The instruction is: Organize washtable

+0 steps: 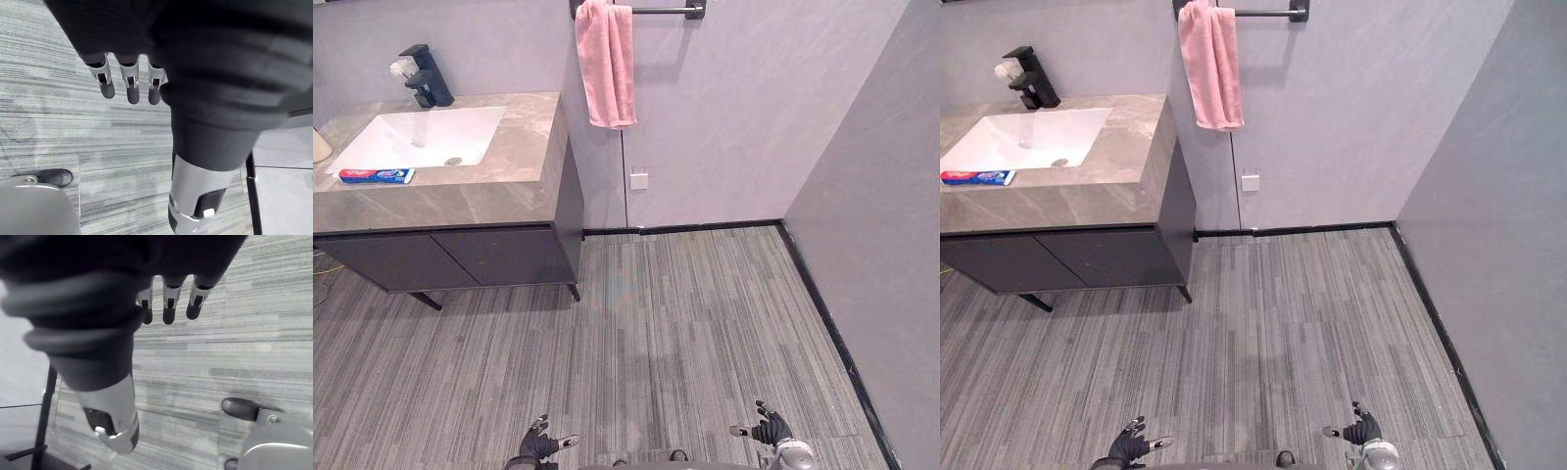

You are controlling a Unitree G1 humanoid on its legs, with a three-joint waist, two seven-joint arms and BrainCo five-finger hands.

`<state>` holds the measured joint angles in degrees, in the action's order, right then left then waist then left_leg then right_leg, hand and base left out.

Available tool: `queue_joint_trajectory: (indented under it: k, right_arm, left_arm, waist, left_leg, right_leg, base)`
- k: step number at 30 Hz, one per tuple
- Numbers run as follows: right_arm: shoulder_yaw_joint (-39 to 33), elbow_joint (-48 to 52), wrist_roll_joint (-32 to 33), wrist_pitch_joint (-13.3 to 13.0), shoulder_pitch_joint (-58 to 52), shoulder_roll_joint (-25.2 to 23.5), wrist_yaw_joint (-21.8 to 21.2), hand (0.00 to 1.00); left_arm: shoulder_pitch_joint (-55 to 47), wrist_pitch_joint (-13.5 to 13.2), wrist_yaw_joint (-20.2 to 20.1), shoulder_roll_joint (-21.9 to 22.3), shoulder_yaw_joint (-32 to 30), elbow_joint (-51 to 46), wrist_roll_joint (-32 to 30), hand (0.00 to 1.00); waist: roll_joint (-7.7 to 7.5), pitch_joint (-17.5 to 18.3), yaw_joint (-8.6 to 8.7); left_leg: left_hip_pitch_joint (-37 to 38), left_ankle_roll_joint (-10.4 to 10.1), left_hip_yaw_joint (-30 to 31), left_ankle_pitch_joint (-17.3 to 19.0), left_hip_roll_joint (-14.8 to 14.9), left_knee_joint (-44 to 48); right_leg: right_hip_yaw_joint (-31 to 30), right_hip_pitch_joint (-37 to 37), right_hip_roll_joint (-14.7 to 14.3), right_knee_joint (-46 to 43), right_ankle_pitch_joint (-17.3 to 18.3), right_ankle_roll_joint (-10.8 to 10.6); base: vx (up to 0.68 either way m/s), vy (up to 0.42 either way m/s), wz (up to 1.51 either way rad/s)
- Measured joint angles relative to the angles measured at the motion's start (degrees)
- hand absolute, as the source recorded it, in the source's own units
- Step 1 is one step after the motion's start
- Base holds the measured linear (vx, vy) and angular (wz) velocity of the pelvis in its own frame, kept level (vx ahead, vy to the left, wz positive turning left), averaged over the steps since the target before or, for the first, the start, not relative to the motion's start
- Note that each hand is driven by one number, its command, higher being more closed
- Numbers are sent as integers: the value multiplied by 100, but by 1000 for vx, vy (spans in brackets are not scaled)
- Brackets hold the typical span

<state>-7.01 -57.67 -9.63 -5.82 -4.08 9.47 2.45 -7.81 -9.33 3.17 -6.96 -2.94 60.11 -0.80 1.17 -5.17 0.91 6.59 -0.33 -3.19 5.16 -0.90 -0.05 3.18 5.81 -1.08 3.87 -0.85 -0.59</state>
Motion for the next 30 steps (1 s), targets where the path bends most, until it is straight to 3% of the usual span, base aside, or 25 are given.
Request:
queue_joint_trajectory:
  k: [30]
  right_arm:
    - [8,-170,3,29,-36,-145,86,0]
  left_arm:
    - [11,1,67,-32,16,10,-15,0]
  waist:
    - [-97,-42,-1]
  left_leg:
    - [61,40,-41,-58,-10,-205]
  right_leg:
    - [-13,-21,0,64,1,-3]
  base:
    - [-17,-7,0]
